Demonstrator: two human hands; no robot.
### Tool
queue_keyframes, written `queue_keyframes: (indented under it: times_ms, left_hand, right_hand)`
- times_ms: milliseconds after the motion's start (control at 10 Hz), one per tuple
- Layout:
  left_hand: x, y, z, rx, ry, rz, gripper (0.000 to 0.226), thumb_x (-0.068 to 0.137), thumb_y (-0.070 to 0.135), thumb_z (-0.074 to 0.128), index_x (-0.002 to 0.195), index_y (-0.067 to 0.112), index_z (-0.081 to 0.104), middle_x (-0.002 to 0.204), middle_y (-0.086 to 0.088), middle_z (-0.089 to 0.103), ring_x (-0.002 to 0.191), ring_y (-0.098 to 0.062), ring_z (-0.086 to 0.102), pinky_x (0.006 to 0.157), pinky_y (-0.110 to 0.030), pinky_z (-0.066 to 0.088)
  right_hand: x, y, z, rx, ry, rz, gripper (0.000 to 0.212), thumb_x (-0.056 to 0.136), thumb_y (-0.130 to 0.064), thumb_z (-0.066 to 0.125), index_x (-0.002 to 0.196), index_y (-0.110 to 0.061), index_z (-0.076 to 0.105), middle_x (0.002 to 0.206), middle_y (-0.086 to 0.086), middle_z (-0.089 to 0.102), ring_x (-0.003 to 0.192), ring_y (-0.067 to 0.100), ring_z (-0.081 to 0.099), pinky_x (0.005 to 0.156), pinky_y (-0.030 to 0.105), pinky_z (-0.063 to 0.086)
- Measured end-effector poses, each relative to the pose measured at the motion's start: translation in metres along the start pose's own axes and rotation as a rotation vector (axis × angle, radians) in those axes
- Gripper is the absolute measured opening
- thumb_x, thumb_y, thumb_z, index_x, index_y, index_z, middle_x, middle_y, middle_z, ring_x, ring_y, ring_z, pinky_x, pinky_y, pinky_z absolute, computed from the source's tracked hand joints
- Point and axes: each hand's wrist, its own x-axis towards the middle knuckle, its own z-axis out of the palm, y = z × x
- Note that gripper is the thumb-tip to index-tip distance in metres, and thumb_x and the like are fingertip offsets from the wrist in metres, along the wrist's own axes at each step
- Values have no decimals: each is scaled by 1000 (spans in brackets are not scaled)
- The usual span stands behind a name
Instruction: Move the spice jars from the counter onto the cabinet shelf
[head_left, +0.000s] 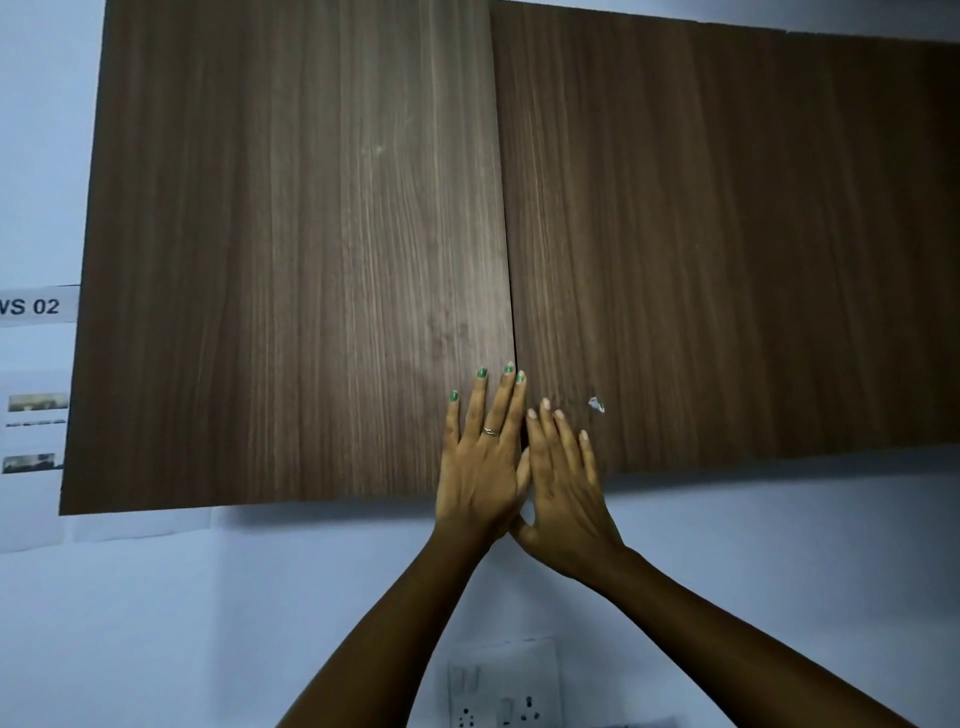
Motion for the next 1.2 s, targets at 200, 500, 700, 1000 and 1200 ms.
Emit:
queue_keyframes:
  times_ms: [200,500,700,1000,1200]
  left_hand:
    - [5,-13,30,45,-71,27,62,95,44,6,148,17,-9,157,-1,-14,145,-28,-14,115,-48,-13]
    - [9,-16,45,49,-27,51,63,94,41,23,150,12,15,159,-5,10,146,-29,7,117,-50,6]
    - [9,-16,42,63,-148,38,64,95,44,9,148,16,-14,158,-1,-18,145,-25,-19,118,-45,-11]
    - [-3,2,11,12,-307,58,62,100,39,24,151,15,-1,161,-4,-5,148,-23,-9,120,-43,-4]
    - [5,-6,-23,-30,-254,161,40,96,27,36,131,15,50,142,-7,48,136,-26,35,115,-41,21]
  right_hand:
    - [6,2,24,-3,-35,40,101,76,-43,57,146,-6,-5,157,13,-9,146,26,-12,119,41,-9]
    - [9,15,45,-62,36,24,102,62,-36,66,145,1,21,155,20,17,145,30,9,115,49,13]
    - [9,14,32,-87,-76,10,106,68,-32,60,147,-5,-6,156,13,-13,145,28,-15,119,44,-9]
    - [18,17,-33,-81,-296,-109,79,85,-16,54,150,-14,9,160,6,3,147,22,6,119,38,15]
    - [35,10,-76,-297,-292,-221,32,91,-16,45,121,-21,53,113,9,66,97,31,63,67,33,41]
